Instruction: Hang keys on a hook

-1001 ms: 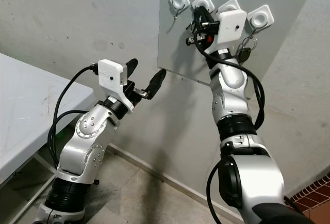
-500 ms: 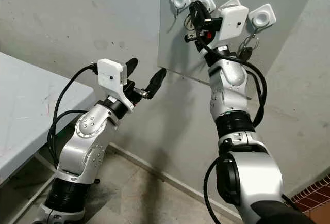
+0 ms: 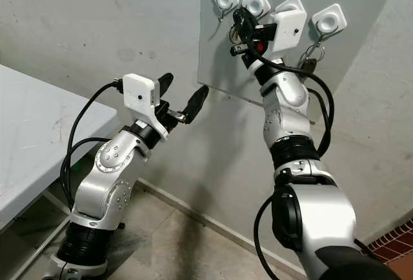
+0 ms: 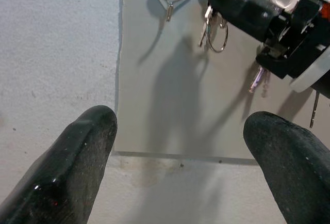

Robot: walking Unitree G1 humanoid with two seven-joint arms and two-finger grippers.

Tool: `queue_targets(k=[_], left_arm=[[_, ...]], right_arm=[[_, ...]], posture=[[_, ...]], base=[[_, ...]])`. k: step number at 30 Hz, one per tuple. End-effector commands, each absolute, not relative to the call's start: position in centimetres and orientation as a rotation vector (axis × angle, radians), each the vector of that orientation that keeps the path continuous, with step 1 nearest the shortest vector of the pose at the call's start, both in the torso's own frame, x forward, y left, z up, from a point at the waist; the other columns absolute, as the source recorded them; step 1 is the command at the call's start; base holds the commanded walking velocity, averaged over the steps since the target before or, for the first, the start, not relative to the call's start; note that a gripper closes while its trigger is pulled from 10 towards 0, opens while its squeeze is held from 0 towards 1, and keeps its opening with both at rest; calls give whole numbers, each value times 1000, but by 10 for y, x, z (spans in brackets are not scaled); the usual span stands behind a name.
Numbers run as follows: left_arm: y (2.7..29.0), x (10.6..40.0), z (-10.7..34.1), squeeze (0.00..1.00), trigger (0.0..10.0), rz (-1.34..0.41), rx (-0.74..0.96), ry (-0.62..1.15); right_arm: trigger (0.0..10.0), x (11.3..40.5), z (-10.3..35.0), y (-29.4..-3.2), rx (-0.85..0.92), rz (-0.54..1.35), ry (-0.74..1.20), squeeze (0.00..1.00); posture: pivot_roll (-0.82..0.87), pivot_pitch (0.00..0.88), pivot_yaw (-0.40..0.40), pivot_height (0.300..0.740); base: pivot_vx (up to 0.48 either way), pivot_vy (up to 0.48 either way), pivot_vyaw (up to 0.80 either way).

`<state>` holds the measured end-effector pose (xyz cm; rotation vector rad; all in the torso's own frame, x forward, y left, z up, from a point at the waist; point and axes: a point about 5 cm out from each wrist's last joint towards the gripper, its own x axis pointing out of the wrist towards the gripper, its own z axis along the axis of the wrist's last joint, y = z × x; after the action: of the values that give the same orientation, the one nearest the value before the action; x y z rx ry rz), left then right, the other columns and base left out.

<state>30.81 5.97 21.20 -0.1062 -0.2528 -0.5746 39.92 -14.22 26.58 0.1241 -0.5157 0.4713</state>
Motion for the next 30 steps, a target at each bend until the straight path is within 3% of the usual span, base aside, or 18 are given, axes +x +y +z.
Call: queue_targets(k=[1,16,30], left_arm=[[60,307,217,0,10000,-570,-114,-267],[62,306,217,0,10000,-560,-124,-265],[61,305,217,0,10000,-561,-134,-256]], right_arm=[[10000,402,271,-142,89,490,-492,0],[10000,399,241,-139,-120,592,-351,0],[10000,397,230,-138,-69,616,-316,0]], posture=[[34,23,-56,740],[33,36,-57,740],[30,47,-55,740]], base=[[0,0,0],[0,0,0],[0,0,0]])
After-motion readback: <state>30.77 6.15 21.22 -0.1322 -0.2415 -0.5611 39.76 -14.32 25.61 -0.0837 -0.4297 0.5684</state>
